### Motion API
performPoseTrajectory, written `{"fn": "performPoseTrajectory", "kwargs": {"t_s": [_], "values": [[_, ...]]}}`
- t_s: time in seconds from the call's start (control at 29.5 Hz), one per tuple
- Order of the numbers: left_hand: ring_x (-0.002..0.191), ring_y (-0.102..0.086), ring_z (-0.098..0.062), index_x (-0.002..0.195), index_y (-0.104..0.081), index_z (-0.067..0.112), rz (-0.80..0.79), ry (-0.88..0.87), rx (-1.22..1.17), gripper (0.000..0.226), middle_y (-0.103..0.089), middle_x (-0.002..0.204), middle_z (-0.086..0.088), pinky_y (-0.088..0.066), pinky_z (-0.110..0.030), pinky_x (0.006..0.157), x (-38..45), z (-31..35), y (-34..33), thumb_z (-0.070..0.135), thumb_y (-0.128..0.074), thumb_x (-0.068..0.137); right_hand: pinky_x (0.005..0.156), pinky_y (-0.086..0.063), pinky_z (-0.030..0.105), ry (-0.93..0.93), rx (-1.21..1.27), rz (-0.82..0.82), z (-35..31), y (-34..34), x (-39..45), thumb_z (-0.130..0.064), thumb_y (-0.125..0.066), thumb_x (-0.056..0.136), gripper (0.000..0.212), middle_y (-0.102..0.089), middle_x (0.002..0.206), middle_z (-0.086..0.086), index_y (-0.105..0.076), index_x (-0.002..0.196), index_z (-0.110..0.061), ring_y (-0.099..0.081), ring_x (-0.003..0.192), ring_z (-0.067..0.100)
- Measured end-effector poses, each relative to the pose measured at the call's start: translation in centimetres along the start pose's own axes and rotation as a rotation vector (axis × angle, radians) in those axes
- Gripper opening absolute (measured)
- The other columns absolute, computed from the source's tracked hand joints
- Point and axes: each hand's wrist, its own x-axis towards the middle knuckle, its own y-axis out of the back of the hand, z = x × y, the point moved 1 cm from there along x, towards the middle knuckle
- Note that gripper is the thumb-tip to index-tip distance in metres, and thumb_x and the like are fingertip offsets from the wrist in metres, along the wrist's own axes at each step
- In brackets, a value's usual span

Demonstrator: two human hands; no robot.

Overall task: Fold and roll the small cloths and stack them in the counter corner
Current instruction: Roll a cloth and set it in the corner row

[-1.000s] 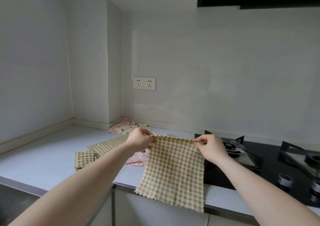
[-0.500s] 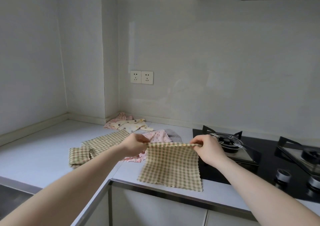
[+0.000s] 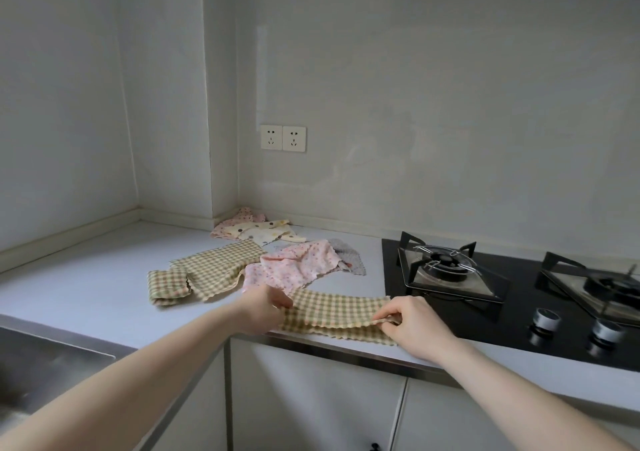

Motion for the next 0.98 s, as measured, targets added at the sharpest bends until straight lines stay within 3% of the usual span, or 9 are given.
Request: {"fn": "performPoseTrajectory", "kwargs": {"t_s": [0.1,0.27,0.41,0.54,0.64,0.78,0.91,0.98], "values": [[0.121,-0.058,-0.013,0.138,-0.062,0.031,0.004,-0.028,0.069,0.056,-0.059,0.140,0.007,-0.044,-0.020,0.094,-0.5,0.4,-0.5,0.012,-0.048,0.086,0.086,-0.047,0.019,-0.016,-0.024,-0.034,0.1,-0.5,-0.7,-0.034,-0.070,0.084,0.015,-0.072,0.097,-0.020,-0.081,0.095,-0.037,-0.059,0.096,0.000],[0.133,-0.047,-0.022,0.148,-0.047,0.031,0.122,-0.072,0.216,0.061,-0.042,0.150,0.002,-0.045,-0.032,0.102,-1.5,1.6,-0.7,0.017,-0.054,0.089,0.085,-0.054,0.025,-0.056,0.014,-0.048,0.6,-0.7,-1.2,-0.066,-0.064,0.070,0.035,-0.071,0.091,-0.025,-0.079,0.088,-0.041,-0.063,0.092,-0.004],[0.131,-0.048,-0.021,0.145,-0.049,0.033,0.253,-0.266,0.216,0.059,-0.038,0.148,0.006,-0.046,-0.037,0.102,-1.9,5.1,-1.7,0.024,-0.056,0.087,0.088,-0.055,0.033,-0.137,0.160,0.120,1.0,-0.7,-0.4,-0.053,-0.068,0.084,0.025,-0.069,0.101,-0.021,-0.076,0.099,-0.035,-0.063,0.094,0.000],[0.146,-0.031,-0.023,0.148,-0.047,0.032,0.111,-0.327,0.293,0.055,-0.033,0.159,0.003,-0.033,-0.046,0.118,-0.6,7.3,-4.3,0.039,-0.052,0.094,0.100,-0.049,0.039,-0.298,0.099,0.143,1.6,-1.7,0.7,-0.051,-0.061,0.092,0.046,-0.062,0.125,-0.013,-0.059,0.133,-0.031,-0.057,0.117,0.014],[0.153,-0.018,-0.028,0.155,-0.035,0.035,0.041,-0.285,0.357,0.059,-0.022,0.167,0.000,-0.020,-0.051,0.124,1.0,7.4,-6.2,0.053,-0.040,0.099,0.106,-0.041,0.038,-0.370,0.030,0.132,1.8,-2.4,1.5,-0.057,-0.053,0.094,0.057,-0.059,0.137,-0.011,-0.049,0.144,-0.031,-0.050,0.129,0.019],[0.158,0.000,-0.026,0.161,-0.018,0.035,0.060,-0.217,0.286,0.071,-0.004,0.172,0.003,-0.006,-0.050,0.127,3.2,7.0,-7.7,0.068,-0.027,0.099,0.111,-0.033,0.041,-0.442,-0.050,0.095,1.7,-3.1,2.3,-0.065,-0.044,0.094,0.062,-0.046,0.151,-0.004,-0.046,0.148,-0.035,-0.042,0.136,0.025],[0.158,0.005,-0.023,0.162,-0.011,0.038,0.041,-0.211,0.339,0.074,0.001,0.172,0.005,0.003,-0.049,0.127,4.6,5.8,-9.0,0.073,-0.019,0.097,0.109,-0.032,0.040,-0.437,-0.099,0.109,2.0,-3.6,2.7,-0.063,-0.040,0.097,0.053,-0.046,0.146,-0.005,-0.052,0.143,-0.038,-0.042,0.134,0.022],[0.158,0.004,-0.021,0.162,-0.010,0.041,0.106,-0.231,0.311,0.074,0.003,0.172,0.008,0.004,-0.048,0.128,5.0,5.2,-8.9,0.074,-0.019,0.096,0.108,-0.033,0.040,-0.413,-0.140,0.146,2.2,-4.0,2.7,-0.060,-0.041,0.098,0.050,-0.047,0.143,-0.006,-0.053,0.141,-0.037,-0.044,0.131,0.021]]}}
